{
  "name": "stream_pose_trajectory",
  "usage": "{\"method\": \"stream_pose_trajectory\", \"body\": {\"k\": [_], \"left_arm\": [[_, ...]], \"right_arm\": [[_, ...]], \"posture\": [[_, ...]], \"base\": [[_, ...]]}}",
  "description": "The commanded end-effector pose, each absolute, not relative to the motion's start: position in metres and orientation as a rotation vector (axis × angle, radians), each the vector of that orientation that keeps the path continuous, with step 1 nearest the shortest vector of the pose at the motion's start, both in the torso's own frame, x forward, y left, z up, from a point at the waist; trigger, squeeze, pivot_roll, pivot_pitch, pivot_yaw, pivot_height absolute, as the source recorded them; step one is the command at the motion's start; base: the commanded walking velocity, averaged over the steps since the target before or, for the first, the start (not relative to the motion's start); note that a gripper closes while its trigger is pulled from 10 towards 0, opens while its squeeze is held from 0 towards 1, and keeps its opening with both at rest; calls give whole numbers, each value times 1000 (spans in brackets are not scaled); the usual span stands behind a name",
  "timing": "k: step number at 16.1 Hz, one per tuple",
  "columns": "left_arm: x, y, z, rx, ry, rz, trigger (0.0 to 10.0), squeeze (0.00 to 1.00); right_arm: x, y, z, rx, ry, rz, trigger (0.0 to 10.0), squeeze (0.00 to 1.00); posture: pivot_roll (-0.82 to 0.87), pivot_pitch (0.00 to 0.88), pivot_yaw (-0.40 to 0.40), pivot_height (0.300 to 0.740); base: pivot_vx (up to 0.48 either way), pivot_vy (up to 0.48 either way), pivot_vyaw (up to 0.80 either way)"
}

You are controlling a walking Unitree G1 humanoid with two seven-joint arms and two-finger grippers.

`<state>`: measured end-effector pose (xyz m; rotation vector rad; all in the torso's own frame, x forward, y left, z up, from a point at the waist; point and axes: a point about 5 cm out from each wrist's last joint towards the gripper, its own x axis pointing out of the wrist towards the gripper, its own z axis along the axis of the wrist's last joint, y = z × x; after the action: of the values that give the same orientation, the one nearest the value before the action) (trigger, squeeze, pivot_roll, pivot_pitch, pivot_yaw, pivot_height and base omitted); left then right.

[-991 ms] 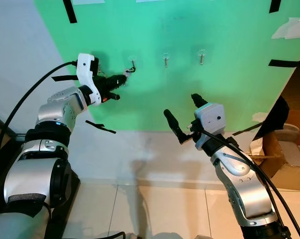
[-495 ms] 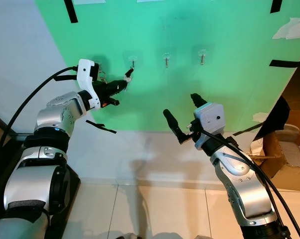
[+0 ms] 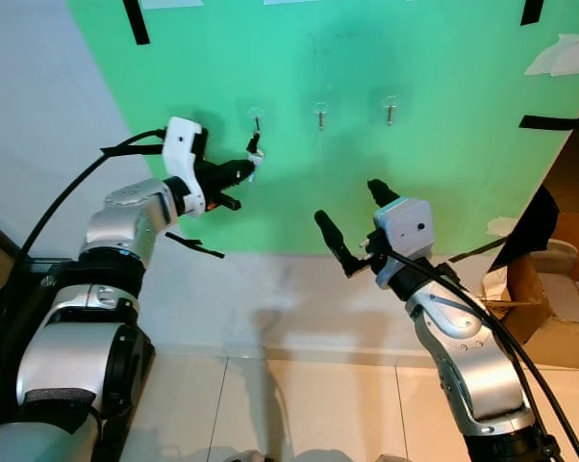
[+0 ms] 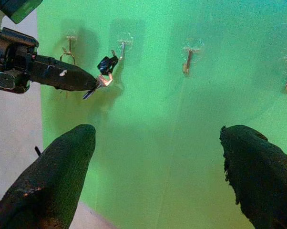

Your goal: Hang keys on a hook

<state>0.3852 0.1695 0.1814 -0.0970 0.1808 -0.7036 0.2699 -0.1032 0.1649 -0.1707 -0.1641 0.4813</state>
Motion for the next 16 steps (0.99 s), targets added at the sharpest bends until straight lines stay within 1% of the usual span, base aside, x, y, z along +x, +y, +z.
{"method": "stream_pose_trajectory", "body": {"k": [1, 2, 3, 5, 10, 13, 14, 16], "left_arm": [[387, 171, 187, -58, 164, -694, 10000, 0], [388, 168, 185, -16, 167, -691, 10000, 0], [388, 167, 184, -4, 170, -685, 10000, 0], [389, 166, 179, 39, 188, -656, 10000, 0], [392, 168, 176, 111, 180, -592, 10000, 0], [392, 168, 174, 142, 172, -587, 10000, 0], [391, 168, 174, 131, 169, -585, 10000, 1000], [390, 168, 173, 131, 162, -594, 10000, 1000]], "right_arm": [[270, -99, 166, -177, -180, 504, 10000, 0], [270, -99, 166, -176, -181, 501, 10000, 0], [270, -99, 166, -175, -182, 501, 10000, 0], [270, -98, 167, -171, -186, 501, 10000, 0], [269, -99, 168, -152, -189, 495, 10000, 0], [270, -99, 168, -146, -189, 494, 10000, 0], [270, -99, 168, -140, -189, 494, 10000, 0], [270, -99, 168, -137, -187, 496, 10000, 0]], "posture": [[-92, 0, 141, 740], [-92, 0, 141, 740], [-101, 0, 156, 740], [-101, 0, 156, 740], [-110, 0, 164, 740], [-110, 0, 164, 740], [-105, 0, 158, 740], [-104, 0, 156, 740]], "base": [[0, 0, 0], [0, 0, 0], [0, 0, 0], [0, 0, 0], [0, 0, 0], [0, 0, 0], [0, 0, 0], [0, 0, 0]]}}
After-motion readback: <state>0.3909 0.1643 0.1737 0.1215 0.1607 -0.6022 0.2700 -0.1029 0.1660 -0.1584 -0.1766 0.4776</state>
